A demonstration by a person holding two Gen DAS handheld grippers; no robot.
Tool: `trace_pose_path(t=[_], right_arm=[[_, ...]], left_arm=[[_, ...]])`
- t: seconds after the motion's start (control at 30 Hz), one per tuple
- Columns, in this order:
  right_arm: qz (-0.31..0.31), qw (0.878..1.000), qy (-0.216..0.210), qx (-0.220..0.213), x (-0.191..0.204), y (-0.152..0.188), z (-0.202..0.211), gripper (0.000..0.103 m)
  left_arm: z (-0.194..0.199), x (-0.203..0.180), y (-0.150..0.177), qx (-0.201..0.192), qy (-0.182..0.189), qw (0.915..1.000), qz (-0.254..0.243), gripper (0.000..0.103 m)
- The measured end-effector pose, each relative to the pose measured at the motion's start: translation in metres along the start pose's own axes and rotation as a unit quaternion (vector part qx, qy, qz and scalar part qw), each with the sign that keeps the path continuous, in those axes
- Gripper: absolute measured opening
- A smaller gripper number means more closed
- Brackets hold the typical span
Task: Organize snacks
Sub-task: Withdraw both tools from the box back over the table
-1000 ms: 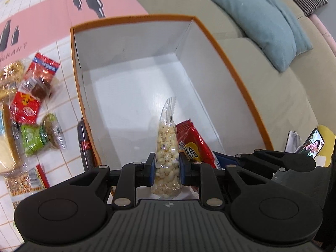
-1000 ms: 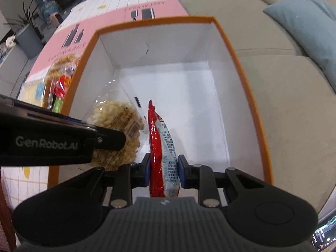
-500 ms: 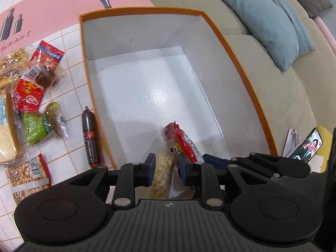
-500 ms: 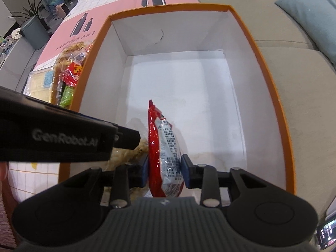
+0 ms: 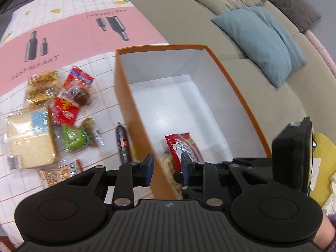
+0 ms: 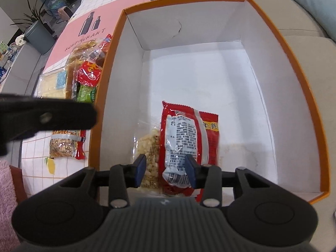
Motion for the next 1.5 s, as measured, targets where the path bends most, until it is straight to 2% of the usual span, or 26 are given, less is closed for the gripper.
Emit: trace_pose_path(t=[0.2, 0.3, 0.4, 0.47, 0.6, 0.7, 0.77, 0.83, 0.97, 1.1, 1.27, 1.5], right_arm=[[0.003, 1.0, 0.018, 0.005, 0.002, -0.01, -0.008, 0.043], [0.008, 0.999, 0.032, -0.011, 0.005, -0.01, 0.003, 0.045], [0.022, 0.998, 0.041, -0.038, 0.013, -0.009, 0.02, 0.055], [0.028, 0.997, 0.046, -0.054, 0.017, -0.007, 0.031, 0.056], [0.037, 0.993, 0.039, -0.101, 0.033, 0.002, 0.055, 0.062], [0.048, 0.987, 0.032, -0.147, 0.054, 0.009, 0.072, 0.065], [0.06, 0.982, 0.033, -0.177, 0.071, 0.014, 0.08, 0.066], [0.07, 0.976, 0.03, -0.202, 0.087, 0.02, 0.084, 0.075], [0.088, 0.966, 0.027, -0.241, 0.118, 0.032, 0.081, 0.076], [0.097, 0.964, 0.02, -0.245, 0.136, 0.039, 0.065, 0.076], [0.11, 0.967, 0.016, -0.231, 0.153, 0.043, 0.037, 0.076], [0.122, 0.973, 0.016, -0.194, 0.164, 0.044, 0.005, 0.076]], left_arm=[[0.008, 0.02, 0.011, 0.0, -0.016, 0.9998, 0.014, 0.031], [0.015, 0.028, 0.017, -0.005, -0.021, 0.9997, 0.012, 0.031], [0.026, 0.037, 0.023, -0.017, -0.031, 0.9993, 0.007, 0.031], [0.034, 0.043, 0.027, -0.029, -0.036, 0.9989, 0.002, 0.032], [0.051, 0.053, 0.038, -0.056, -0.052, 0.997, -0.011, 0.045], [0.063, 0.06, 0.044, -0.077, -0.072, 0.9942, -0.018, 0.053], [0.07, 0.066, 0.05, -0.088, -0.085, 0.9922, -0.022, 0.055], [0.074, 0.072, 0.055, -0.099, -0.096, 0.9902, -0.024, 0.056], [0.077, 0.092, 0.065, -0.11, -0.116, 0.9871, -0.014, 0.056], [0.072, 0.119, 0.078, -0.106, -0.114, 0.9876, 0.017, 0.058], [0.06, 0.145, 0.092, -0.099, -0.152, 0.9821, 0.05, 0.058], [0.045, 0.167, 0.101, -0.09, -0.134, 0.9839, 0.076, 0.058]])
Point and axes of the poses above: each gripper's, at about its wrist camera, not at the fingertips, and z roughly against the way its jaws point, x to its left, y to its underside, the point moved 3 cm from there along -z, roughly the way its jaws point, and after that the axes turned 1 degree about -y, right-handed, at the moved point
